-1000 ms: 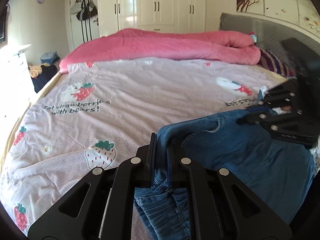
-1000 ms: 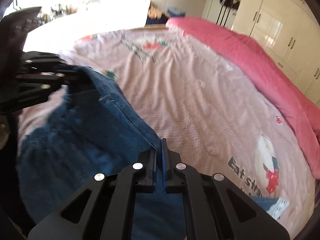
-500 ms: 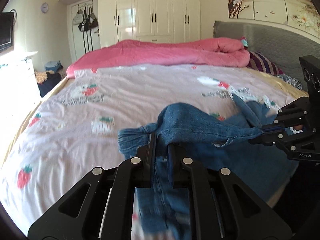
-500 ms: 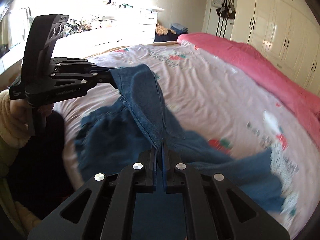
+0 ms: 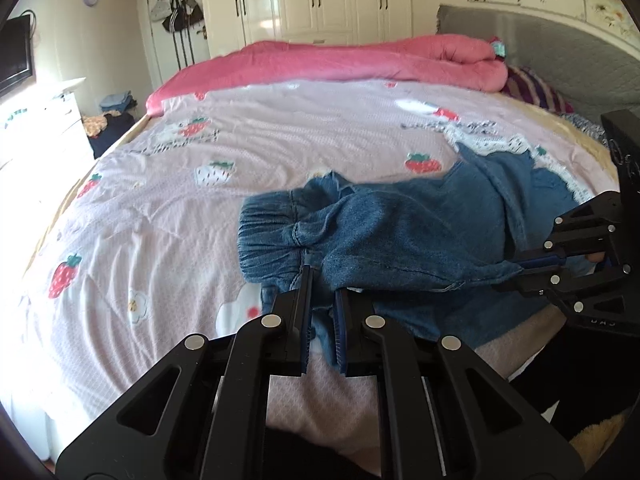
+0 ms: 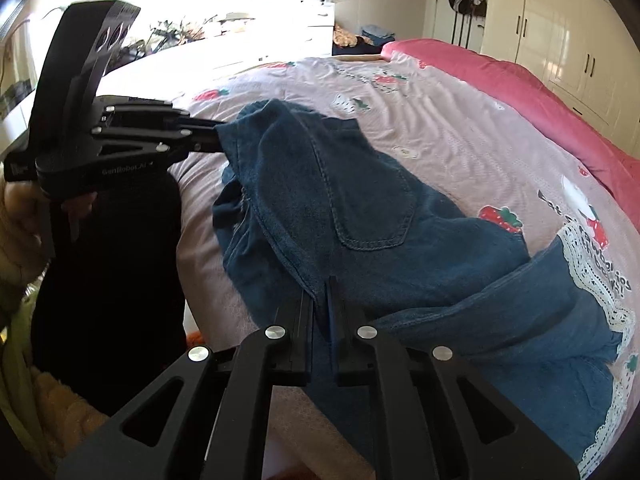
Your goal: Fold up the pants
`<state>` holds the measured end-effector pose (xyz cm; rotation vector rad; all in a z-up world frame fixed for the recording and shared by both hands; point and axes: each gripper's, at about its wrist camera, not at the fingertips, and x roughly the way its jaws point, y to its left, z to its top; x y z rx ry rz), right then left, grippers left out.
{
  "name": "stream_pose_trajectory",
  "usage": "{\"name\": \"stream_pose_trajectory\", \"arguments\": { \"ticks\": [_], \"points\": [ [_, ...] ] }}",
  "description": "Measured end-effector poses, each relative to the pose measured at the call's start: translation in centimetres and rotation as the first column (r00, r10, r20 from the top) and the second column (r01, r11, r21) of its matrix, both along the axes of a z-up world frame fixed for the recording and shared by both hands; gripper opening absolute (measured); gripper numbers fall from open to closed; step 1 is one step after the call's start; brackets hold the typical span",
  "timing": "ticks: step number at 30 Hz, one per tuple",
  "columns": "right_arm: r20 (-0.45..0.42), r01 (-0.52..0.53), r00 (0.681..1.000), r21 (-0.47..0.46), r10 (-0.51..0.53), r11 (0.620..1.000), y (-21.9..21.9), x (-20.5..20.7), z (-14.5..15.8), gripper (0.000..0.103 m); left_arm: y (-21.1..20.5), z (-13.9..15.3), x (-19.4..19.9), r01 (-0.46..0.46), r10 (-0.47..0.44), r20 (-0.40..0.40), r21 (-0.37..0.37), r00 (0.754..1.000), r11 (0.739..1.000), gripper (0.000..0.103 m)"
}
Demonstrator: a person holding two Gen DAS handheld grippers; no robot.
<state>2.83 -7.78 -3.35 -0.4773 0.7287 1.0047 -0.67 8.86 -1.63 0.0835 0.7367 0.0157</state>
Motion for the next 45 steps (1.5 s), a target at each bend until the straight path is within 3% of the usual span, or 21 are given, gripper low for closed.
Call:
{"name": "stream_pose_trajectory", "arguments": {
  "ticks": [7, 19, 21, 23, 28, 29, 34, 39, 43, 45],
  "points": [
    [-0.066, -0.005, 0.998, 0.029, 0.007, 1.000, -0.7, -0.4, -0.5, 0.007, 0.1, -0.7, -0.7, -0.034, 0.032, -0.052, -0.045, 0.998, 0.998, 0.005],
    [-0.112, -0.051, 0.993, -0.013, 0.049, 0.999, 0.1, -1.1, -2.4, 0.016, 0.7, -2.5, -1.2, -0.089, 0.082, -0.145, -0.043, 0.986, 0.995, 0.007],
    [-0.118, -0.055, 0.992, -0.013, 0.053, 0.998, 0.2, -1.1, -2.6, 0.017, 0.9, -2.0, -1.7, -0.098, 0.091, -0.133, -0.047, 0.987, 0.994, 0.007],
    [-0.130, -0.059, 0.990, -0.010, 0.057, 0.998, 0.2, -1.1, -2.7, 0.019, 1.1, -1.2, -2.3, -0.106, 0.101, -0.115, -0.033, 0.988, 0.994, 0.014],
    [-0.141, -0.077, 0.987, -0.009, 0.075, 0.997, 0.5, -1.1, -2.9, 0.024, 2.6, 2.7, -4.2, -0.171, 0.170, -0.018, -0.037, 0.985, 0.985, 0.022],
    [-0.143, -0.081, 0.987, -0.012, 0.078, 0.997, 0.6, -1.1, -3.0, 0.026, 2.7, 3.7, -4.2, -0.170, 0.170, 0.007, -0.054, 0.985, 0.984, 0.028],
    [-0.152, -0.099, 0.984, -0.011, 0.097, 0.995, 0.7, -1.3, -3.0, 0.034, 0.2, 6.0, -1.1, -0.072, 0.079, 0.062, -0.108, 0.995, 0.992, 0.032],
    [-0.171, -0.087, 0.981, -0.002, 0.085, 0.996, 0.5, -1.3, -3.0, 0.035, -3.4, 3.1, 5.1, 0.031, -0.034, -0.021, -0.153, 0.999, 0.988, 0.032],
    [-0.213, -0.058, 0.975, 0.013, 0.059, 0.998, -0.1, -0.8, -3.0, 0.035, -2.7, -1.9, 7.0, -0.034, 0.014, -0.167, -0.120, 0.986, 0.992, 0.032],
    [-0.235, -0.046, 0.971, 0.021, 0.050, 0.999, -0.5, -0.6, -2.8, 0.035, -1.8, -3.5, 6.2, -0.044, 0.019, -0.191, -0.126, 0.981, 0.991, 0.032]
  ]
}}
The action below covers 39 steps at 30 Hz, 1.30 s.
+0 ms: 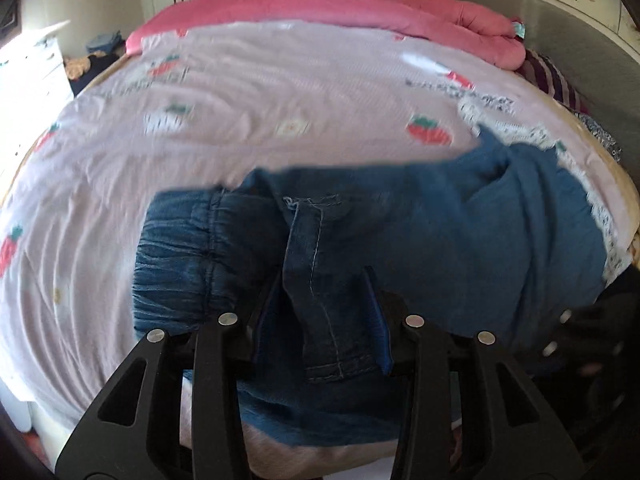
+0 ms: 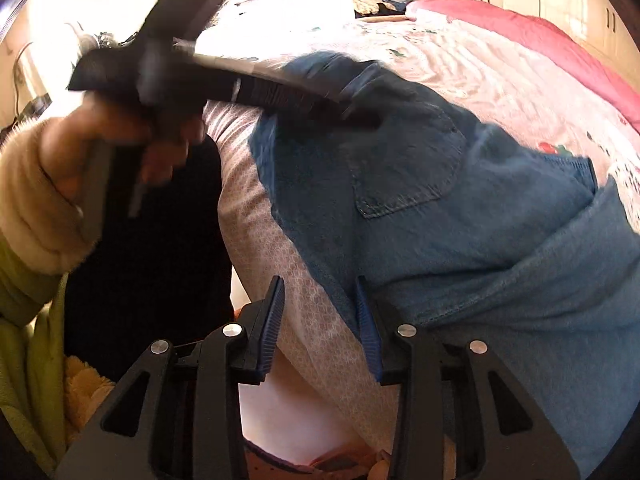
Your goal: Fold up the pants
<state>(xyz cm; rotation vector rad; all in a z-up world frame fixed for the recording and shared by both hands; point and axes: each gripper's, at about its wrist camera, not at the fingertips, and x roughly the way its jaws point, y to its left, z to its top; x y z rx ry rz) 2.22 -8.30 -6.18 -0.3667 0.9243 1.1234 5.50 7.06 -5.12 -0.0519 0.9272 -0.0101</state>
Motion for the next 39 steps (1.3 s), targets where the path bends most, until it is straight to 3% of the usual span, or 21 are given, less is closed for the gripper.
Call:
{"name": "stream_pose_trajectory", "arguments": {
  "ticks": [5, 7, 9, 13, 17, 22, 25, 27, 28, 30, 33, 36, 39],
  "points": [
    [0.000, 0.054, 0.999, 0.099, -0.054, 0.994, -1.6, 0.5, 3.3, 0.036, 0.8, 0.6, -1.9, 0.011, -0.009, 0.035, -0.037, 0.999, 0.999, 0.032],
    [0.049, 0.106, 0.992, 0.146, -0.114, 0.984, -2.4, 1.1, 5.1, 0.042, 1.3, 0.5, -2.1, 0.010, -0.007, 0.040, -0.069, 0.999, 0.998, 0.032],
    [0.095, 0.150, 0.982, 0.133, -0.163, 0.980, -2.2, 2.2, 5.8, 0.046, 1.4, 0.4, -2.1, 0.006, -0.003, 0.043, -0.082, 0.999, 0.997, 0.032],
    [0.118, 0.176, 0.976, 0.058, -0.182, 0.983, -0.3, 4.4, 4.4, 0.046, 1.2, 0.4, -2.0, 0.009, -0.006, 0.047, -0.062, 0.999, 0.998, 0.032],
    [0.094, 0.257, 0.965, -0.118, -0.246, 0.959, 0.1, 5.8, 0.6, 0.052, 1.5, 0.3, -2.2, 0.009, -0.005, 0.056, -0.076, 0.998, 0.997, 0.032],
    [-0.029, 0.307, 0.951, -0.049, -0.309, 0.950, -3.3, 6.2, -0.1, 0.052, 1.8, 0.1, -2.0, 0.007, -0.002, 0.053, -0.104, 0.999, 0.995, 0.032],
    [-0.025, 0.304, 0.952, -0.034, -0.305, 0.952, -3.4, 6.1, -0.2, 0.053, 1.7, 0.0, -1.9, 0.001, 0.004, 0.057, -0.095, 0.998, 0.995, 0.032],
    [-0.021, 0.291, 0.957, -0.008, -0.291, 0.957, -3.5, 5.6, 0.8, 0.059, 1.7, 0.3, -2.2, -0.007, 0.015, 0.082, -0.095, 0.997, 0.995, 0.032],
    [-0.018, 0.285, 0.958, 0.025, -0.285, 0.958, -4.0, 5.2, 1.6, 0.061, 1.5, 0.7, -2.6, -0.007, 0.017, 0.104, -0.091, 0.994, 0.996, 0.033],
    [-0.004, 0.286, 0.958, 0.102, -0.288, 0.953, -5.2, 4.6, 3.5, 0.070, 1.0, 1.8, -3.7, 0.010, 0.002, 0.152, -0.080, 0.988, 0.997, 0.052],
    [0.025, 0.328, 0.941, 0.177, -0.337, 0.928, -7.7, 4.6, 5.8, 0.077, 0.4, 3.5, -5.3, -0.021, 0.031, 0.190, -0.056, 0.981, 0.998, 0.060],
    [0.033, 0.394, 0.913, 0.199, -0.408, 0.897, -10.3, 5.8, 6.6, 0.082, -0.1, 5.4, -6.2, -0.035, 0.047, 0.234, -0.058, 0.971, 0.998, 0.069],
    [0.036, 0.469, 0.874, 0.200, -0.485, 0.860, -12.5, 7.2, 6.7, 0.085, -1.6, 7.5, -6.0, 0.014, -0.002, 0.293, -0.038, 0.956, 0.999, 0.079]
  ]
}}
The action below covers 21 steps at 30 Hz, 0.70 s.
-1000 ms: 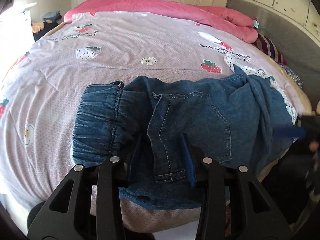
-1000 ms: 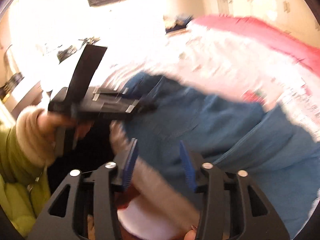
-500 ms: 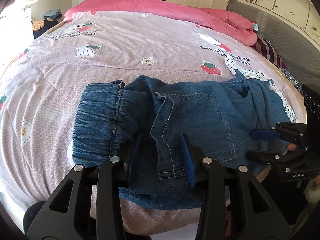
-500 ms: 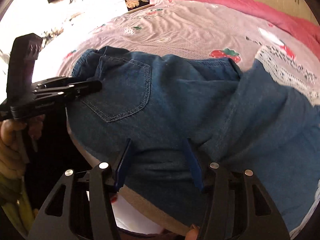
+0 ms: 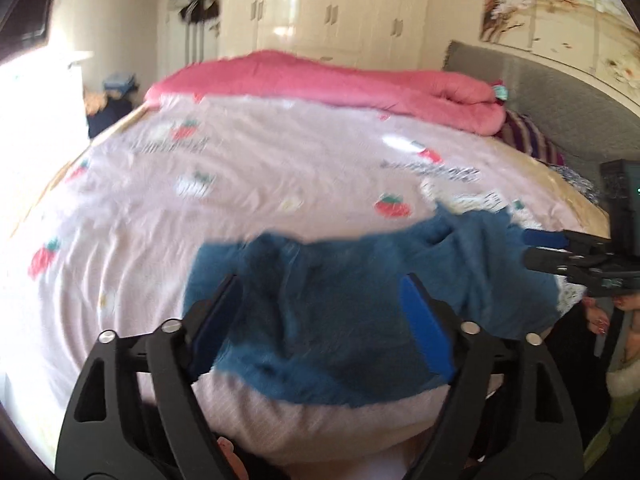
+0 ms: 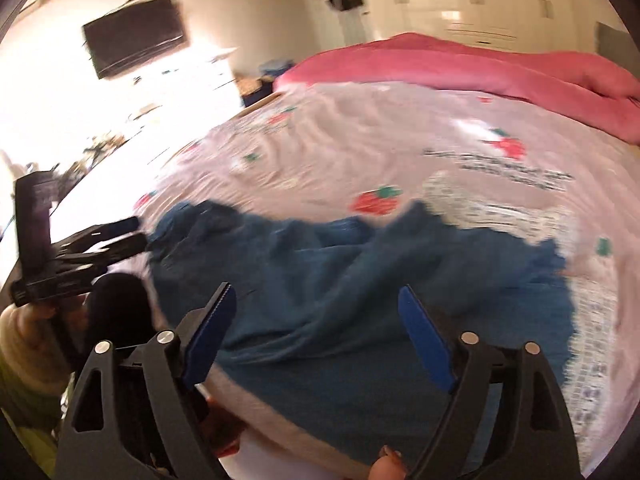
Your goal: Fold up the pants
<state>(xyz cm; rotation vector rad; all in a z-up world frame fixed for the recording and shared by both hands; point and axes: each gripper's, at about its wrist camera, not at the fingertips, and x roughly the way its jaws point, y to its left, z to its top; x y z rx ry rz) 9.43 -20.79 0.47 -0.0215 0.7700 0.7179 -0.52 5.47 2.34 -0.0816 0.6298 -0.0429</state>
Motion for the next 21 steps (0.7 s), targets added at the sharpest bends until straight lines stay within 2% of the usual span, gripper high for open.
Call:
{"name": "stream_pose_trajectory", "arguments": {
  "ticks": [3, 6, 9, 14, 16, 19, 21],
  "points": [
    [0.013, 0.063, 0.998, -0.012, -0.062, 0.998, -1.5, 1.1, 0.2, 0.088, -1.9, 0.3, 1.5, 0.066, -0.066, 0.017, -0.035, 0.998, 0.997, 0.086],
    [0.030, 0.104, 0.994, -0.021, -0.103, 0.994, -2.4, 1.5, -0.3, 0.090, -4.4, -0.6, 3.1, 0.138, -0.140, -0.025, -0.072, 0.990, 0.988, 0.086],
    [0.034, 0.158, 0.987, -0.050, -0.156, 0.986, -3.5, 2.4, -0.9, 0.091, -7.2, -2.1, 4.4, 0.226, -0.235, -0.072, -0.111, 0.969, 0.968, 0.086],
    [0.019, 0.232, 0.973, -0.063, -0.232, 0.971, -4.9, 5.1, -1.3, 0.092, -10.9, -4.1, 5.3, 0.314, -0.322, -0.134, -0.075, 0.937, 0.946, 0.086],
    [0.001, 0.233, 0.972, -0.062, -0.234, 0.970, -5.1, 6.4, -1.2, 0.093, -11.7, -4.5, 5.6, 0.337, -0.344, -0.146, -0.073, 0.927, 0.939, 0.082],
    [0.020, 0.221, 0.975, -0.098, -0.220, 0.970, -4.6, 8.2, -0.7, 0.094, -12.6, -5.0, 6.7, 0.363, -0.374, -0.162, -0.096, 0.913, 0.927, 0.066],
    [0.028, 0.215, 0.977, -0.113, -0.214, 0.970, -4.0, 9.4, -0.4, 0.094, -12.8, -5.6, 7.8, 0.357, -0.381, -0.192, -0.148, 0.904, 0.922, 0.047]
  ]
}}
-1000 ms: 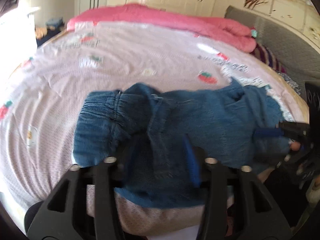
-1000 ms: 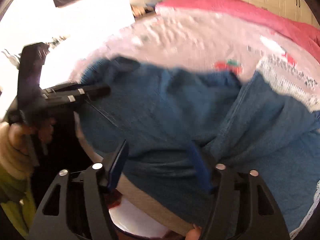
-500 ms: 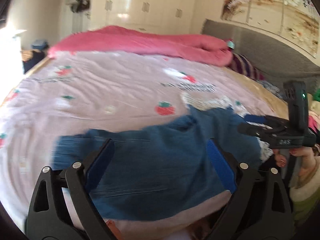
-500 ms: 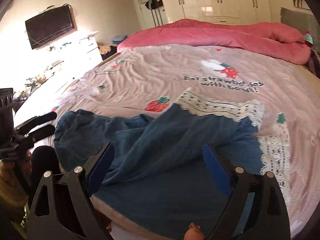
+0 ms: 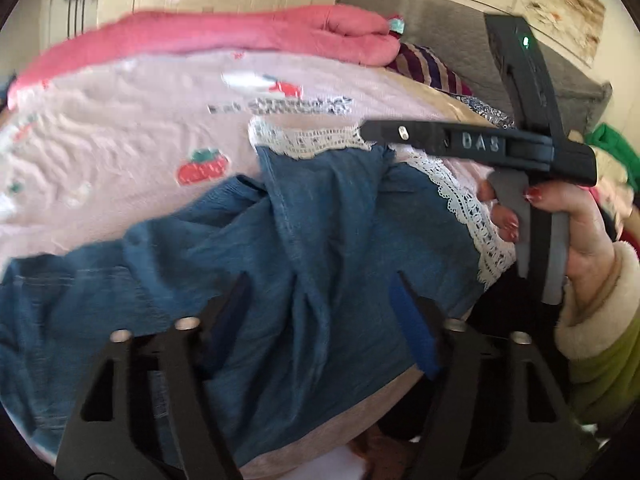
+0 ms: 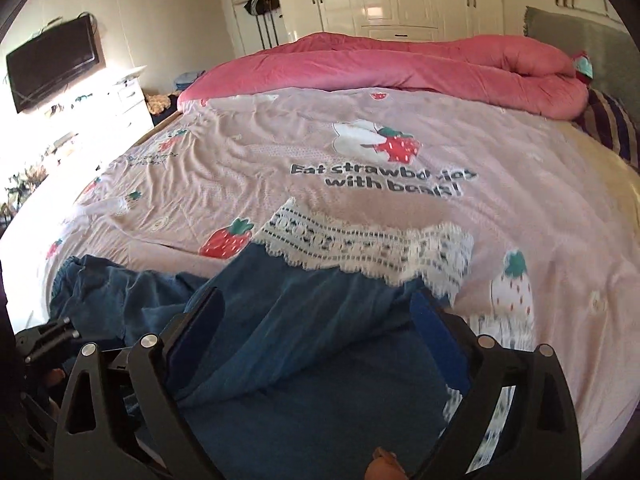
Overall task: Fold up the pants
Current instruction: 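Grasp the lace-trimmed leg hem with the right gripper and lift it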
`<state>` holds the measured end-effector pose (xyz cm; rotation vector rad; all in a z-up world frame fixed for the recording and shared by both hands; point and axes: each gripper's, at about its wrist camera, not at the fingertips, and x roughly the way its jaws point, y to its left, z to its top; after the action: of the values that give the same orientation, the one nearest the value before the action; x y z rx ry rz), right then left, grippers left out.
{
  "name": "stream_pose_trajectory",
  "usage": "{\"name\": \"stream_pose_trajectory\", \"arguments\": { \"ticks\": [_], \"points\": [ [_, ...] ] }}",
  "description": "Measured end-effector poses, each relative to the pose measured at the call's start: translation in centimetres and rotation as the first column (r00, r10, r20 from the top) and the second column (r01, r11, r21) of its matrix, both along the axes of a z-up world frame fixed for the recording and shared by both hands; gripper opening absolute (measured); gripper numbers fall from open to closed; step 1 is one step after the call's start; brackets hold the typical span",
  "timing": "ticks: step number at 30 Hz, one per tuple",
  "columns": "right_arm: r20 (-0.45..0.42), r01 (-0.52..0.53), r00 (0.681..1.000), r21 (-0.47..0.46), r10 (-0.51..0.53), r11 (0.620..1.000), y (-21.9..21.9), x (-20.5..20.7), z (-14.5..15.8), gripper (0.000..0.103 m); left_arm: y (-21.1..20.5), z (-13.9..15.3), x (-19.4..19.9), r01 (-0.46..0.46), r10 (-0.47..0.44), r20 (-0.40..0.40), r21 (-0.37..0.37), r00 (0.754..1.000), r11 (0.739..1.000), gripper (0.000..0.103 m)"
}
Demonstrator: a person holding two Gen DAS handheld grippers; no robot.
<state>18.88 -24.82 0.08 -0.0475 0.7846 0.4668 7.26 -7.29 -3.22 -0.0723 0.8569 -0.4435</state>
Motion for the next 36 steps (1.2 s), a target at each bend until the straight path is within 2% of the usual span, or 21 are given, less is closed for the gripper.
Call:
{"name": "stream_pose_trajectory", "arguments": {
  "ticks": [1, 3, 5, 7, 9, 14, 20, 22, 23, 24, 26, 29, 36],
  "points": [
    [-0.005, -0.010, 1.000, 0.000, 0.010, 1.000, 0.3, 0.7, 0.0, 0.094, -0.1, -0.2, 0.4, 0.002, -0.002, -0.008, -0.008, 1.000, 1.000, 0.043],
    [-0.019, -0.015, 1.000, 0.005, 0.015, 1.000, 0.8, 2.0, 0.0, 0.094, -0.4, -0.8, 1.1, 0.006, -0.006, -0.012, -0.003, 1.000, 1.000, 0.026],
    [-0.045, -0.028, 0.999, 0.008, 0.029, 1.000, 1.5, 3.4, -0.3, 0.094, -0.6, -1.4, 1.3, 0.021, -0.022, -0.022, -0.017, 1.000, 1.000, 0.019],
    [-0.070, -0.049, 0.996, -0.023, 0.048, 0.999, 2.9, 5.0, -0.9, 0.094, -0.9, -2.3, 1.3, 0.028, -0.028, -0.020, 0.001, 0.999, 1.000, 0.018],
    [-0.087, -0.073, 0.994, -0.065, 0.067, 0.995, 4.4, 6.3, -1.3, 0.094, -0.9, -3.0, 1.4, 0.035, -0.035, -0.023, 0.016, 0.999, 0.999, 0.009],
    [-0.135, -0.089, 0.988, -0.139, 0.070, 0.986, 7.5, 9.5, -2.7, 0.094, -0.5, -3.4, 1.4, 0.043, -0.043, -0.024, -0.023, 0.999, 0.999, 0.008],
    [-0.182, -0.123, 0.979, -0.156, 0.093, 0.980, 9.9, 11.6, -4.0, 0.091, -0.3, -3.6, 0.8, 0.048, -0.050, -0.022, -0.047, 0.999, 0.998, 0.007],
    [-0.211, -0.133, 0.973, -0.173, 0.095, 0.976, 10.4, 12.1, -4.6, 0.068, -0.3, -3.7, 0.6, 0.047, -0.048, -0.022, -0.054, 0.999, 0.997, 0.007],
    [-0.233, -0.160, 0.965, -0.174, 0.117, 0.972, 10.7, 12.1, -5.1, 0.030, 0.1, -3.6, -0.1, 0.047, -0.048, -0.022, -0.056, 0.999, 0.997, 0.007],
    [-0.231, -0.168, 0.965, -0.174, 0.126, 0.970, 10.7, 11.9, -5.3, 0.009, 0.2, -3.6, -0.2, 0.046, -0.047, -0.019, -0.056, 0.999, 0.997, 0.007],
    [-0.192, -0.172, 0.971, -0.146, 0.143, 0.974, 10.1, 11.0, -5.0, 0.008, 0.3, -3.8, -0.2, 0.045, -0.046, -0.018, -0.058, 0.999, 0.997, 0.007],
    [-0.177, -0.146, 0.975, -0.047, 0.136, 0.988, 7.6, 10.2, -3.8, 0.008, 0.7, -3.6, 0.3, 0.044, -0.045, -0.016, -0.057, 0.999, 0.997, 0.005],
    [-0.034, -0.051, 0.998, 0.148, 0.057, 0.988, 1.4, 8.7, 2.3, 0.008, 1.2, -3.1, 0.2, 0.028, -0.028, 0.019, -0.049, 0.999, 0.998, 0.001]
  ]
}}
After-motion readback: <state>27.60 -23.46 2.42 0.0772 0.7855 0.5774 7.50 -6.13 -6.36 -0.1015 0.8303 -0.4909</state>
